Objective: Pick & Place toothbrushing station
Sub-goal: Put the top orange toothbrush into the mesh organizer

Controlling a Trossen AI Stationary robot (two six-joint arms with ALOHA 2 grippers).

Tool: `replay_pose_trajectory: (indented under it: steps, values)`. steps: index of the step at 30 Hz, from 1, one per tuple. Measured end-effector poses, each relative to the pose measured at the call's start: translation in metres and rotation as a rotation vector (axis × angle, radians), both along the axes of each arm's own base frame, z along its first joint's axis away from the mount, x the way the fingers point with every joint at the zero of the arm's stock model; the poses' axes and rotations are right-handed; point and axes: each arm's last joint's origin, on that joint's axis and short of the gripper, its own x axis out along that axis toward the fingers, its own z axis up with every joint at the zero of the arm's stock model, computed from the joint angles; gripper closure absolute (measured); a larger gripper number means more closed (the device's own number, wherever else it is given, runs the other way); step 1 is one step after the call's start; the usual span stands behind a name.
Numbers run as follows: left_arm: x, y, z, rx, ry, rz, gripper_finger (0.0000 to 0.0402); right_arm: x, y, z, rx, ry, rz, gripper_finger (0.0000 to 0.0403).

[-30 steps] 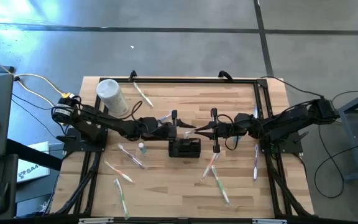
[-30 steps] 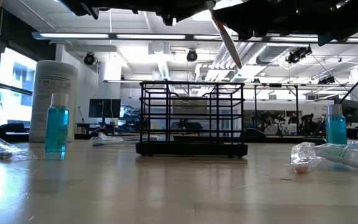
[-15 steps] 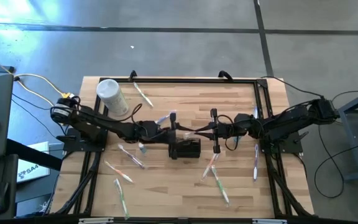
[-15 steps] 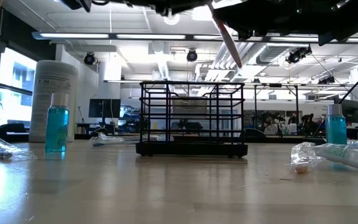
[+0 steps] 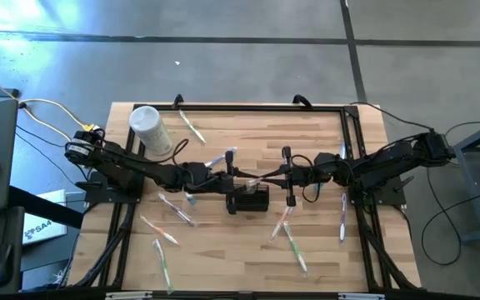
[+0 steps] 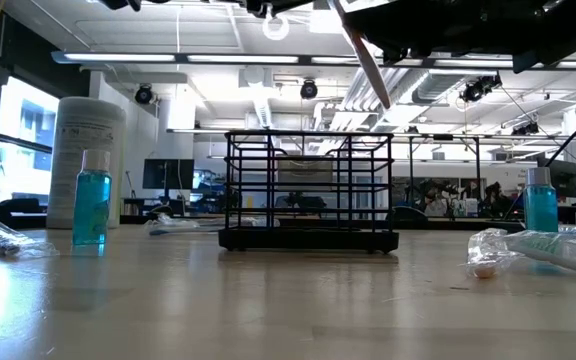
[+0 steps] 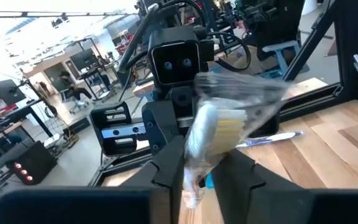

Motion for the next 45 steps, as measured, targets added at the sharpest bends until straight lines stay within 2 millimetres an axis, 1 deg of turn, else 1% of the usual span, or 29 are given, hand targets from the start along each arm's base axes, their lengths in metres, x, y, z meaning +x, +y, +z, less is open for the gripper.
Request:
replay_pose_trajectory:
  steps: [4,5,8,10,13,17,22,26,29,31,33,36,40,43,45]
  values:
    - [0.000,0.000,0.000,0.003,0.000,0.002,0.0383,0.000,0.000,0.000,0.006,0.001,0.000,0.0392]
    - [0.000,0.000,0.000,0.004,0.003,0.002,0.0388,0.000,0.000,0.000,0.006,0.002,0.001,0.0392]
    - [0.000,0.000,-0.001,0.005,0.008,-0.003,0.0384,0.000,0.000,-0.001,0.005,0.013,0.020,0.0387]
    - [0.000,0.000,-0.001,0.005,0.008,-0.006,0.0381,0.000,0.001,-0.001,0.004,0.012,0.025,0.0375]
    - [0.000,0.000,-0.001,0.003,0.007,-0.007,0.0389,0.000,0.000,0.000,-0.012,0.006,0.010,0.0341]
    - [0.000,-0.001,0.000,-0.006,0.010,-0.011,0.0392,-0.003,0.002,0.005,-0.019,-0.013,0.003,0.0282]
    - [-0.008,-0.008,0.003,-0.024,0.045,-0.011,0.0392,-0.009,0.006,0.012,-0.007,-0.032,-0.130,0.0203]
    - [-0.024,-0.017,0.018,-0.022,0.050,0.013,0.0392,-0.014,0.010,0.014,-0.017,-0.008,-0.254,0.0149]
    - [-0.047,-0.024,0.035,-0.034,0.060,0.029,0.0392,-0.018,0.013,0.014,-0.040,0.025,-0.262,0.0124]
    - [-0.062,-0.024,0.050,-0.091,0.068,0.031,0.0392,-0.018,0.014,0.013,-0.042,0.028,-0.250,0.0115]
    - [-0.075,-0.018,0.061,-0.175,0.125,0.050,0.0392,-0.018,0.015,0.014,-0.042,0.027,-0.246,0.0112]
    - [-0.085,-0.007,0.074,-0.276,0.208,0.122,0.0392,-0.018,0.014,0.013,-0.042,0.028,-0.247,0.0113]
    - [-0.088,0.003,0.075,-0.362,0.294,0.178,0.0392,-0.018,0.014,0.013,-0.038,0.029,-0.245,0.0118]
    - [-0.081,0.008,0.069,-0.439,0.312,0.212,0.0392,-0.018,0.015,0.013,-0.016,0.027,-0.242,0.0120]
    - [-0.078,0.009,0.060,-0.435,0.352,0.232,0.0392,-0.018,0.015,0.013,-0.009,0.027,-0.240,0.0120]
